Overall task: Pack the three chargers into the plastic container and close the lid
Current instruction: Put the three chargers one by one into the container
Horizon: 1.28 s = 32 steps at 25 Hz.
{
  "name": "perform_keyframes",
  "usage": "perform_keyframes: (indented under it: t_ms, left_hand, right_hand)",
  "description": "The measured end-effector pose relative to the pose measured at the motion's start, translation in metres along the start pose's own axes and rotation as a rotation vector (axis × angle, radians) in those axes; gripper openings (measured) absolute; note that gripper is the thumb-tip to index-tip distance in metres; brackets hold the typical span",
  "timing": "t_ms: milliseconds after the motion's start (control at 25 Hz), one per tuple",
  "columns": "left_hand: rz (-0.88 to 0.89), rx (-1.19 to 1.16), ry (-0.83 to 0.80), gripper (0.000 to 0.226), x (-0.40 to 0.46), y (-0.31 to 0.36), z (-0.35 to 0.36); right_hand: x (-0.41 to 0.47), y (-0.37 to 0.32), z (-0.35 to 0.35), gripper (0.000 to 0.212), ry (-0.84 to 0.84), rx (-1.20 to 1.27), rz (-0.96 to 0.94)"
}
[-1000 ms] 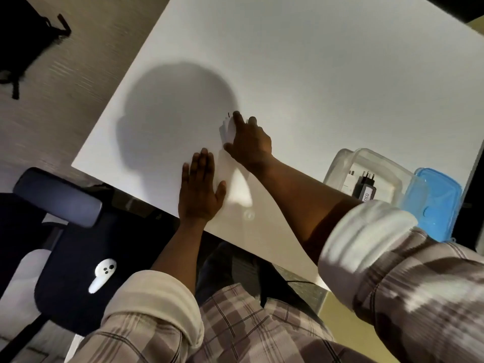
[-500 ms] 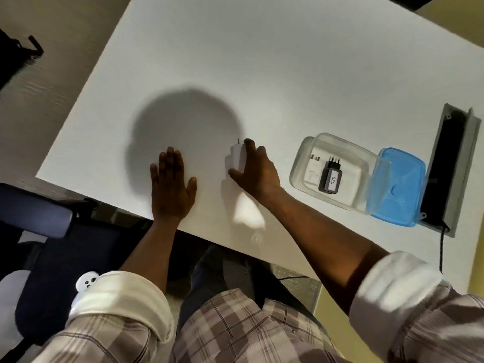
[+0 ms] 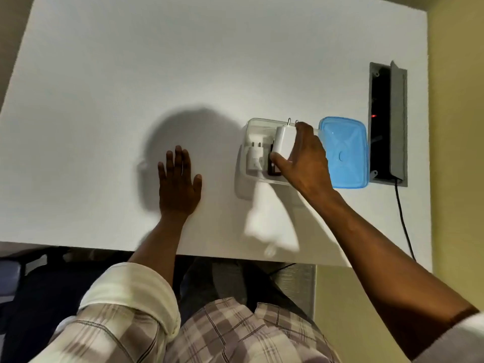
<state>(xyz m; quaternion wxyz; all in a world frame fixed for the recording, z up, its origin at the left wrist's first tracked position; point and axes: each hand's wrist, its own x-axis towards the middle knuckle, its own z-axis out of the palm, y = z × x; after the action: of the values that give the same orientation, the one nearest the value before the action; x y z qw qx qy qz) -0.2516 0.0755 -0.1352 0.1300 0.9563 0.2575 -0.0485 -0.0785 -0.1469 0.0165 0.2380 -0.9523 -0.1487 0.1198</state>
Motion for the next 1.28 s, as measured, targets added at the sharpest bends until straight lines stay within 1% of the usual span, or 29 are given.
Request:
perform_keyframes:
  t_ms: [80, 200, 360, 560, 880, 1120, 1280]
  left_hand:
    - [0.020, 0.003, -0.006, 0.072, 0.007, 0.013, 0.002]
    - [-0.017, -0.016, -0.001, 0.074, 0.009, 0.021, 0.003]
    - [-0.011, 0.003, 0.018, 0.074, 0.010, 0.024, 0.006]
    - [-0.056, 0.010, -0.023, 0.076, 0.011, 0.026, 0.004]
    - [-0.057, -0.010, -0.008, 0.076, 0.012, 0.027, 0.003]
    - [-0.067, -0.002, -0.022, 0.076, 0.012, 0.028, 0.003]
    - [-0.066, 0.024, -0.022, 0.076, 0.012, 0.027, 0.005]
  right_hand:
    - [0.010, 0.026, -0.013, 0.086, -0.016, -0.041, 0.069]
    - [0.019, 0.043, -0.012, 0.082, -0.098, -0.107, 0.101]
    - [0.030, 0.049, 0.002, 0.077, -0.197, -0.174, 0.148]
    - [0.036, 0.053, 0.021, 0.075, -0.262, -0.205, 0.218]
    - [0.040, 0.063, 0.029, 0.081, -0.336, -0.174, 0.209]
    - [0.031, 0.063, 0.030, 0.080, -0.346, -0.199, 0.142]
    - [0.022, 0.057, 0.030, 0.077, -0.341, -0.210, 0.149]
